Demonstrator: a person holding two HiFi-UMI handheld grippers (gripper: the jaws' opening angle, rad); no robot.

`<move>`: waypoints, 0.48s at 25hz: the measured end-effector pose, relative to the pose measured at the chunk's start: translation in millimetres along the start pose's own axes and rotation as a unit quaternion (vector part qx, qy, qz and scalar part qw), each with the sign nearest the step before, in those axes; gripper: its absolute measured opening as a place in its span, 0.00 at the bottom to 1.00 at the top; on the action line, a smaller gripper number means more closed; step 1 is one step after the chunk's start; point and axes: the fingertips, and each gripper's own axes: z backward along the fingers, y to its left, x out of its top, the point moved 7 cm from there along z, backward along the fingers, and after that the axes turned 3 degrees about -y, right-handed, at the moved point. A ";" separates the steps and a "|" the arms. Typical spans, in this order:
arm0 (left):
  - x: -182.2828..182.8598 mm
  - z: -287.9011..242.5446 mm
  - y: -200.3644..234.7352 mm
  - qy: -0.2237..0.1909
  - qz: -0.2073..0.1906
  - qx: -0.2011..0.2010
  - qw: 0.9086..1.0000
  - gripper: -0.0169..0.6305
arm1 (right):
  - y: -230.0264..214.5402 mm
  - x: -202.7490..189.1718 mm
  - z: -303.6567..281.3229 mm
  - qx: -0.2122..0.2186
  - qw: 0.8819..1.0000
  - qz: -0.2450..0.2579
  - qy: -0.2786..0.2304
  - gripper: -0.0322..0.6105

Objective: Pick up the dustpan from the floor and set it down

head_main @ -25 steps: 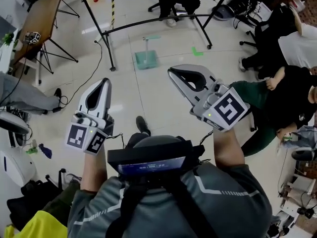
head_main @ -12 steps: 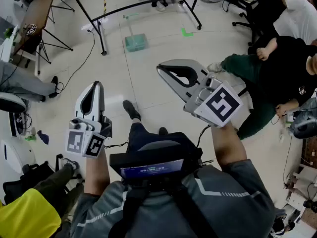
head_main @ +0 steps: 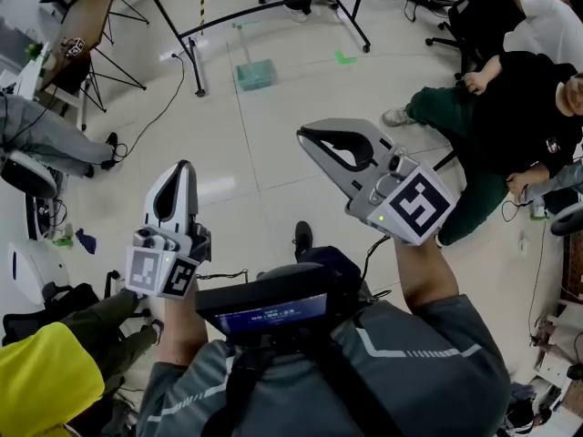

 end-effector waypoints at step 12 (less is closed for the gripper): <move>-3.1 292.3 -18.2 0.018 0.021 -0.037 0.999 0.06 | 282.4 8.8 17.0 -0.043 0.999 0.010 0.013 0.07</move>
